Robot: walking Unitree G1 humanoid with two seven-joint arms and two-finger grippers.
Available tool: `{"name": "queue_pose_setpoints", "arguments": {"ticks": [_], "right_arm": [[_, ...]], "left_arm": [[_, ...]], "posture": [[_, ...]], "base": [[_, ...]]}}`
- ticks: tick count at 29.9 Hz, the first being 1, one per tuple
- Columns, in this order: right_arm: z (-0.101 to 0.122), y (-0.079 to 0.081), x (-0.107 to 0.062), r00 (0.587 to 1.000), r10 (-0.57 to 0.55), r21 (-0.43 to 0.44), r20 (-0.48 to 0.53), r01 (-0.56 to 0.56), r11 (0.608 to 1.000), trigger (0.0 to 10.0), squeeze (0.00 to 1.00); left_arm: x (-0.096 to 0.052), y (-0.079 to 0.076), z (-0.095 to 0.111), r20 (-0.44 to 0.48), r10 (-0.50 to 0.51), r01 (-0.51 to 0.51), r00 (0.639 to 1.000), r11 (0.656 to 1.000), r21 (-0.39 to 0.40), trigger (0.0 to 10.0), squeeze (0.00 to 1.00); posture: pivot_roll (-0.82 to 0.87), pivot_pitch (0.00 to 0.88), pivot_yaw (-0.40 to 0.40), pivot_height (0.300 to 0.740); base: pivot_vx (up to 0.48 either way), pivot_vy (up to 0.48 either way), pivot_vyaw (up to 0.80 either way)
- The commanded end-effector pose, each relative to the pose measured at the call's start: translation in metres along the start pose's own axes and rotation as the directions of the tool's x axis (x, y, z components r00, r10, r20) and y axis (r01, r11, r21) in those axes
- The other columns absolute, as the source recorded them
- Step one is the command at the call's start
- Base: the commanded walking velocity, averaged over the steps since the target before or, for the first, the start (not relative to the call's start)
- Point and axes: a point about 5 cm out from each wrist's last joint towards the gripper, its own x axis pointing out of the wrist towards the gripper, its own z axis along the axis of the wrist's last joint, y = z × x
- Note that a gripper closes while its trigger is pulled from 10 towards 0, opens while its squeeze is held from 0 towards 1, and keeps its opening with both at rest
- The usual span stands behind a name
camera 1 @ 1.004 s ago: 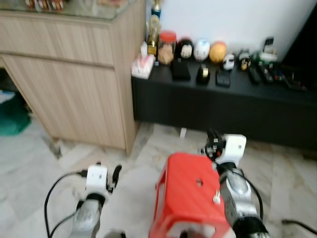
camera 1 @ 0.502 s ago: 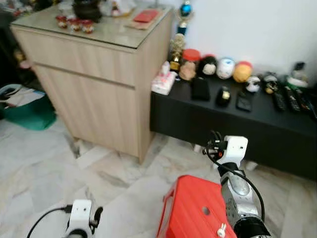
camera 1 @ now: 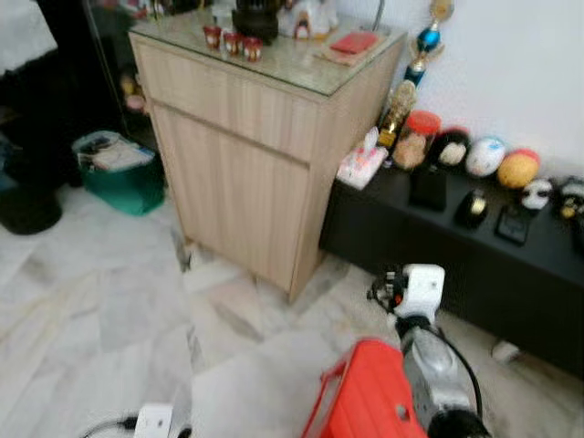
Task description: Hang keys on a hook
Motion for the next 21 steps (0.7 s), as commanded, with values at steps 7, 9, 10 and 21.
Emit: {"name": "queue_pose_setpoints", "arguments": {"ticks": [7, 9, 10, 21], "right_arm": [[-0.020, -0.018, -0.010, 0.994, -0.071, -0.024, -0.089, 0.069, 0.997, 10.0, 0.00], [-0.021, -0.018, -0.011, 0.992, -0.078, -0.028, -0.096, 0.075, 0.997, 10.0, 0.00], [-0.021, -0.018, -0.011, 0.992, -0.081, -0.030, -0.096, 0.079, 0.996, 10.0, 0.00], [-0.001, -0.020, 0.000, 0.988, -0.155, 0.011, -0.011, 0.155, 0.988, 10.0, 0.00]], "left_arm": [[-0.006, -0.006, -0.016, -0.071, -0.011, 0.011, 0.997, 1.000, -0.001, 10.0, 0.00], [-0.007, -0.006, -0.019, -0.081, -0.010, 0.010, 0.997, 1.000, -0.004, 10.0, 0.00], [-0.007, -0.005, -0.019, -0.086, -0.009, 0.009, 0.996, 1.000, -0.004, 10.0, 0.00], [-0.009, -0.004, -0.025, -0.113, -0.007, 0.007, 0.994, 1.000, -0.004, 10.0, 0.00]], "posture": [[0.08, 0.000, -0.104, 0.740], [0.08, 0.000, -0.103, 0.740], [0.08, 0.000, -0.103, 0.740], [0.08, 0.000, -0.097, 0.740]], "base": [[-0.368, 0.000, 0.00], [-0.371, 0.000, 0.00], [-0.371, 0.000, 0.00], [-0.376, 0.000, 0.00]]}}
